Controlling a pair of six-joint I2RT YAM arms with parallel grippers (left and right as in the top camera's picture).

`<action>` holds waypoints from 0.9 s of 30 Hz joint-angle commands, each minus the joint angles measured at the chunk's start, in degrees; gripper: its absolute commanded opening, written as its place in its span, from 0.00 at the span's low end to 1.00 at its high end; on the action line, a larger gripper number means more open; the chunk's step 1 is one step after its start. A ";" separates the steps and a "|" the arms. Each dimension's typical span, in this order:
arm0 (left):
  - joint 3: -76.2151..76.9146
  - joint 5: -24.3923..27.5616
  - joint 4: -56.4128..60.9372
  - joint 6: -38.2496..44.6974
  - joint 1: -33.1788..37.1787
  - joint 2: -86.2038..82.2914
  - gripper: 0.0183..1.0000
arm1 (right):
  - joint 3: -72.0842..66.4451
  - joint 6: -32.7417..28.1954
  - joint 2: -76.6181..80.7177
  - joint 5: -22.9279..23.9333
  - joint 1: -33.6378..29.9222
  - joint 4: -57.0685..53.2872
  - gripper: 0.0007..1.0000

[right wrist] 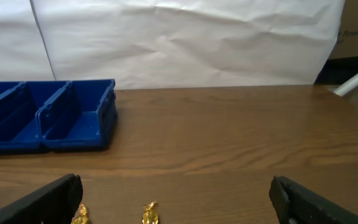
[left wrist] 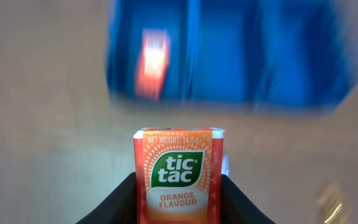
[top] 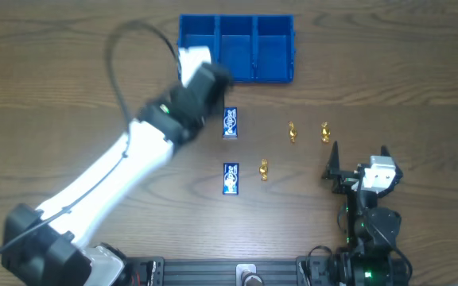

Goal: Sort Candies Into Trays

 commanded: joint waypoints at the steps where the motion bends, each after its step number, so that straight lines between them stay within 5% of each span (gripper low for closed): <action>1: 16.37 -0.59 -0.96 8.68 6.03 5.95 0.30 | -0.11 -0.85 -0.33 0.07 -0.31 -0.28 1.00; 12: 26.88 10.99 0.17 10.47 13.51 25.53 0.31 | -0.11 -0.85 -0.33 0.07 -0.31 -0.28 1.00; 22: 26.86 11.43 0.66 12.00 13.73 28.57 0.32 | -0.11 -0.85 -0.33 0.07 -0.31 -0.28 1.00; 24: 26.86 11.45 0.48 12.20 13.73 28.57 0.36 | -0.11 -0.85 -0.33 0.07 -0.31 -0.28 1.00; 27: 26.86 11.43 0.09 12.20 13.77 28.57 0.57 | -0.11 -0.85 -0.33 0.07 -0.31 -0.28 1.00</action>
